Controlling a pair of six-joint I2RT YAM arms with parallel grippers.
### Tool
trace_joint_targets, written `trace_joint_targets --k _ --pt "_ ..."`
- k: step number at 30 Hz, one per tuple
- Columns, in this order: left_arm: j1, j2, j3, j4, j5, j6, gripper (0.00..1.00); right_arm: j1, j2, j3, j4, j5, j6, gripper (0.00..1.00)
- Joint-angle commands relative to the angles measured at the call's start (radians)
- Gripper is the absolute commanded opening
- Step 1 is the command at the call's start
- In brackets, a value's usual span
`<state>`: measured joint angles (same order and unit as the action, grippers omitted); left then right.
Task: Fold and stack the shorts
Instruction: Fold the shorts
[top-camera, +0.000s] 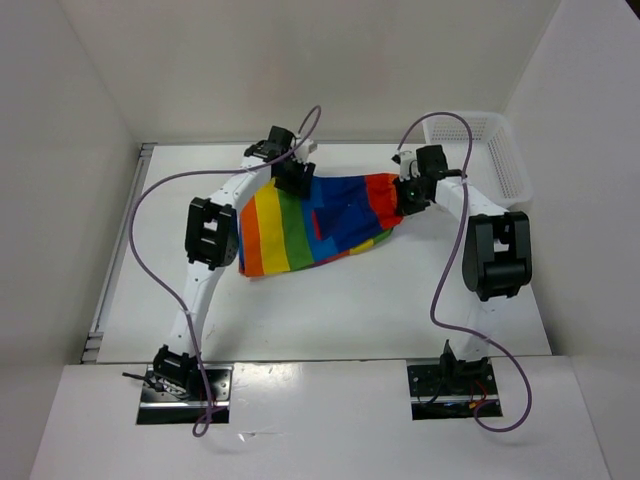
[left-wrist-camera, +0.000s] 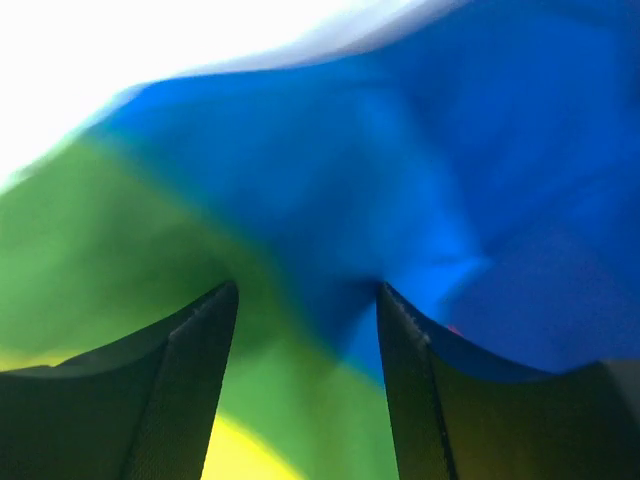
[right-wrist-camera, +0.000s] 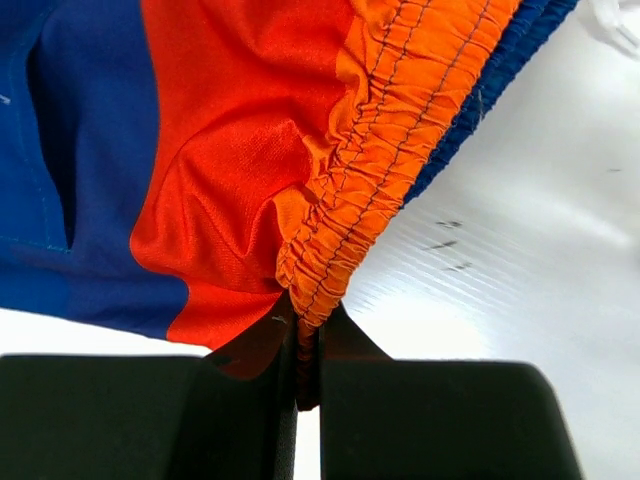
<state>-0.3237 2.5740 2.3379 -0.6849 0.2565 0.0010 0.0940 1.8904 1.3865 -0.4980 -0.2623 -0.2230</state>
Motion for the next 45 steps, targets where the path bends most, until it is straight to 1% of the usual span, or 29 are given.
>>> trace_joint_targets --k 1,8,12,13,16,17,18,20,22,23,25,26,27,28,29,31,35,36,38,39,41,42,43,45 --pt "0.034 0.031 0.063 -0.042 -0.053 -0.001 0.65 0.009 -0.097 0.005 0.036 0.080 -0.048 0.00" --pt "0.034 0.020 0.072 -0.042 -0.083 -0.001 0.67 0.009 -0.155 0.005 0.027 0.130 -0.142 0.00" --pt "0.034 -0.079 0.035 -0.051 -0.105 -0.001 0.68 0.009 -0.195 0.014 0.016 0.176 -0.226 0.00" --pt "0.043 -0.099 0.017 -0.051 -0.117 -0.001 0.74 0.009 -0.195 0.014 0.016 0.192 -0.246 0.00" --pt "0.055 -0.188 -0.113 -0.028 -0.108 -0.001 0.74 0.009 -0.231 0.032 0.016 0.290 -0.338 0.00" --pt "0.055 -0.234 -0.159 -0.016 -0.108 -0.001 0.76 0.009 -0.243 0.042 0.016 0.345 -0.390 0.00" --pt "0.064 -0.254 -0.252 0.013 -0.096 -0.001 0.76 0.009 -0.243 0.042 0.016 0.371 -0.416 0.00" --pt "0.064 -0.284 -0.323 0.037 -0.065 -0.001 0.76 0.009 -0.252 0.052 0.016 0.444 -0.476 0.00" --pt "0.064 -0.295 -0.371 0.038 -0.024 -0.001 0.76 0.009 -0.252 0.052 0.026 0.480 -0.513 0.00" --pt "0.064 -0.284 -0.371 0.038 0.031 -0.001 0.76 0.027 -0.252 0.052 0.026 0.501 -0.530 0.00" --pt "0.064 -0.255 -0.371 0.025 0.084 -0.001 0.76 0.061 -0.252 0.037 0.044 0.570 -0.585 0.00" --pt "0.055 -0.242 -0.347 0.016 0.142 -0.001 0.77 0.109 -0.261 0.026 0.053 0.599 -0.604 0.00" --pt "0.055 -0.233 -0.338 0.016 0.171 -0.001 0.77 0.134 -0.261 0.016 0.064 0.648 -0.637 0.00" --pt "0.055 -0.215 -0.338 0.016 0.199 -0.001 0.79 0.156 -0.261 0.005 0.087 0.669 -0.647 0.00" --pt "0.046 -0.215 -0.324 0.016 0.219 -0.001 0.79 0.177 -0.261 -0.006 0.087 0.684 -0.647 0.00" --pt "0.035 -0.177 -0.301 0.016 0.210 -0.001 0.81 0.229 -0.240 0.009 0.102 0.713 -0.661 0.00" --pt "0.025 -0.132 -0.282 0.005 0.121 -0.001 0.81 0.328 -0.211 0.055 0.124 0.793 -0.702 0.00" --pt "0.025 -0.123 -0.282 0.005 0.081 -0.001 0.76 0.369 -0.197 0.075 0.124 0.804 -0.716 0.00" --pt "0.025 -0.114 -0.282 0.016 0.053 -0.001 0.68 0.418 -0.188 0.085 0.124 0.813 -0.716 0.00" --pt "0.025 -0.103 -0.282 0.016 0.044 -0.001 0.59 0.473 -0.179 0.094 0.124 0.813 -0.716 0.00" --pt "0.025 -0.092 -0.282 0.016 0.044 -0.001 0.50 0.532 -0.178 0.094 0.113 0.813 -0.716 0.00" --pt "0.025 -0.080 -0.261 0.016 0.056 -0.001 0.46 0.582 -0.178 0.094 0.101 0.813 -0.716 0.00" --pt "0.035 -0.080 -0.261 0.005 0.056 -0.001 0.38 0.607 -0.168 0.104 0.101 0.793 -0.684 0.00" --pt "0.035 -0.069 -0.233 0.005 0.067 -0.001 0.29 0.679 -0.148 0.105 0.084 0.775 -0.647 0.00"
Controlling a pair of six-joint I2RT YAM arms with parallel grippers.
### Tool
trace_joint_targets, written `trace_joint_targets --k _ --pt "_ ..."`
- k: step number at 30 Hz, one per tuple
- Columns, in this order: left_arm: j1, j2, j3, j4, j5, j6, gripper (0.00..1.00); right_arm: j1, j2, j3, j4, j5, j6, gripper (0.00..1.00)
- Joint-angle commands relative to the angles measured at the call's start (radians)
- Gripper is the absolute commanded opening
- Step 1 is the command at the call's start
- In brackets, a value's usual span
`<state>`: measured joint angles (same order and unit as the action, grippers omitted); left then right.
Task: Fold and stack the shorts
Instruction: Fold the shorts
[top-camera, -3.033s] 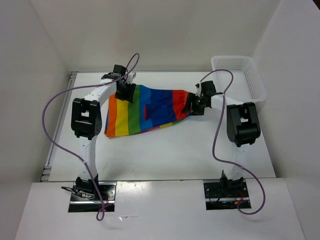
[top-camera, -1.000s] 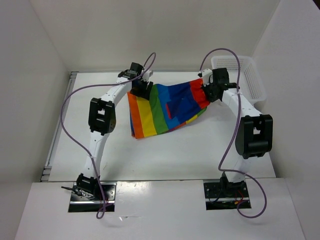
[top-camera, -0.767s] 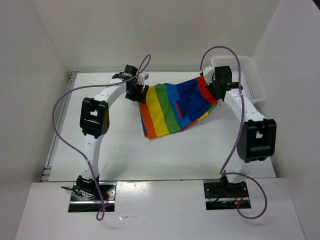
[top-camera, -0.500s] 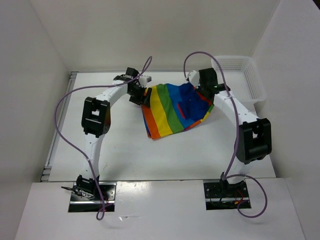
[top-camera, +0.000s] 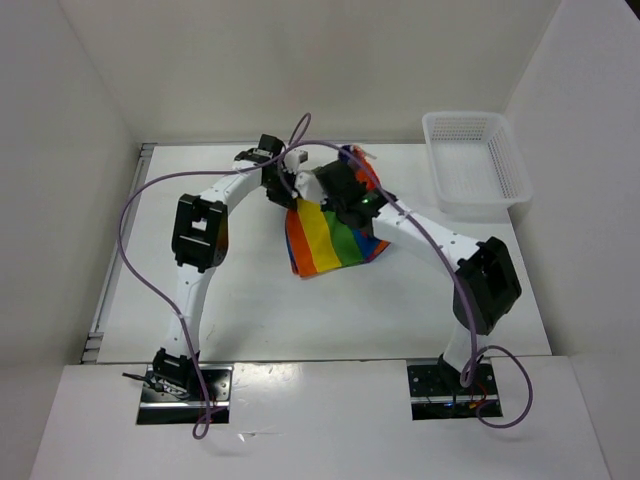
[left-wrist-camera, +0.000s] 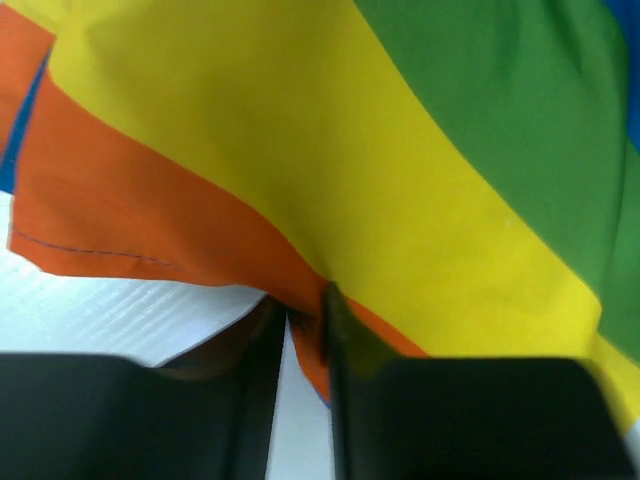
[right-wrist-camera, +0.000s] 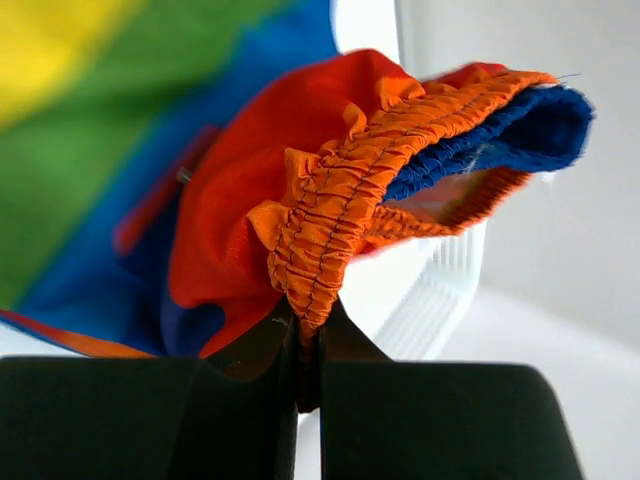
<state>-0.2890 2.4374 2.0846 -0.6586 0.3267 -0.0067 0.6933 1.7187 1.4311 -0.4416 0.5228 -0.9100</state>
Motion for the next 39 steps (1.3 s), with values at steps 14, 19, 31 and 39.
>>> trace_joint_targets --k 14,19,31,39 --pt "0.050 0.086 0.065 -0.050 0.049 0.007 0.24 0.163 0.294 0.232 0.038 -0.204 0.379 0.00" --pt "0.068 0.068 0.065 -0.050 0.028 0.007 0.32 0.163 0.354 0.293 0.023 -0.254 0.405 0.16" --pt "0.154 -0.027 0.065 -0.059 -0.041 0.007 0.59 0.152 0.188 0.414 -0.178 -0.728 0.455 0.54" --pt "0.215 -0.179 0.043 -0.059 -0.052 0.007 0.67 0.108 0.067 0.155 -0.111 -0.607 0.422 0.54"
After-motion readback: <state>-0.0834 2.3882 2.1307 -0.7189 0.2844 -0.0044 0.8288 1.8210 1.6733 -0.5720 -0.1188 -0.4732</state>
